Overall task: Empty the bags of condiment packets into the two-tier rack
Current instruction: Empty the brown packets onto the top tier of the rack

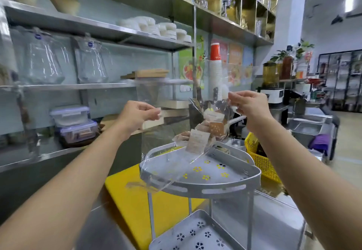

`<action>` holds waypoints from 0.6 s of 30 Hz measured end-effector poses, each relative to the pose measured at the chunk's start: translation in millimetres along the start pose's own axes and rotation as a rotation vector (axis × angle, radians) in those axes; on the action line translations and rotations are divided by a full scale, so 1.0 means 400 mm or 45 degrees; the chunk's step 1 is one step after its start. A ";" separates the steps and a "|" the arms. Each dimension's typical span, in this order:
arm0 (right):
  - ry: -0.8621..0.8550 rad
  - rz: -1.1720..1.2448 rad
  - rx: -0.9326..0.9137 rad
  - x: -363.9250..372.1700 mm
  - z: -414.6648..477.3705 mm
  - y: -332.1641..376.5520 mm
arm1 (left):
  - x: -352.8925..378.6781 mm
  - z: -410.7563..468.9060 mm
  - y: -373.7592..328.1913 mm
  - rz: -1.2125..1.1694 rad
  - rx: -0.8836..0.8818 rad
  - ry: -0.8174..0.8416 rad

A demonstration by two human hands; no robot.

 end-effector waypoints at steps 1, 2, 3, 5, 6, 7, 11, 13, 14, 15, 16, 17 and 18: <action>-0.016 0.019 -0.015 0.004 0.010 0.016 | 0.000 0.006 -0.015 -0.014 0.008 -0.029; -0.028 0.042 -0.024 0.007 0.017 0.029 | 0.000 0.010 -0.027 -0.011 0.011 -0.056; -0.038 0.065 -0.030 0.008 0.024 0.038 | 0.001 0.014 -0.036 -0.005 0.011 -0.082; -0.056 0.078 -0.032 0.006 0.033 0.043 | 0.008 0.018 -0.045 -0.012 0.001 -0.121; -0.063 0.062 -0.027 0.005 0.034 0.039 | 0.013 0.019 -0.047 -0.012 -0.006 -0.133; -0.070 0.046 -0.023 0.002 0.034 0.032 | 0.019 0.019 -0.047 -0.008 -0.014 -0.141; -0.100 0.111 0.024 -0.021 0.034 -0.013 | 0.049 0.012 -0.025 0.024 -0.045 -0.093; -0.064 0.083 0.064 -0.034 0.031 -0.041 | 0.062 0.005 -0.003 0.056 -0.072 -0.032; -0.026 0.066 0.091 -0.038 0.026 -0.058 | 0.066 0.000 0.009 0.065 -0.087 -0.008; 0.021 0.047 0.121 -0.043 0.017 -0.076 | 0.071 -0.005 0.023 0.072 -0.103 0.016; 0.076 0.013 0.158 -0.047 0.007 -0.097 | 0.075 -0.009 0.038 0.070 -0.126 0.045; 0.154 -0.054 0.204 -0.051 -0.007 -0.120 | 0.080 -0.015 0.056 0.073 -0.158 0.081; 0.263 -0.157 0.260 -0.049 -0.027 -0.144 | 0.086 -0.021 0.075 0.090 -0.198 0.122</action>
Point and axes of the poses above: each hand's wrist, its own z-axis towards the middle knuckle, its own x-axis out of the palm, y = z × x, the point moved 7 cm from there along z, towards the middle knuckle, and after that the axes turned 12 degrees about z, right-handed, at the moved point
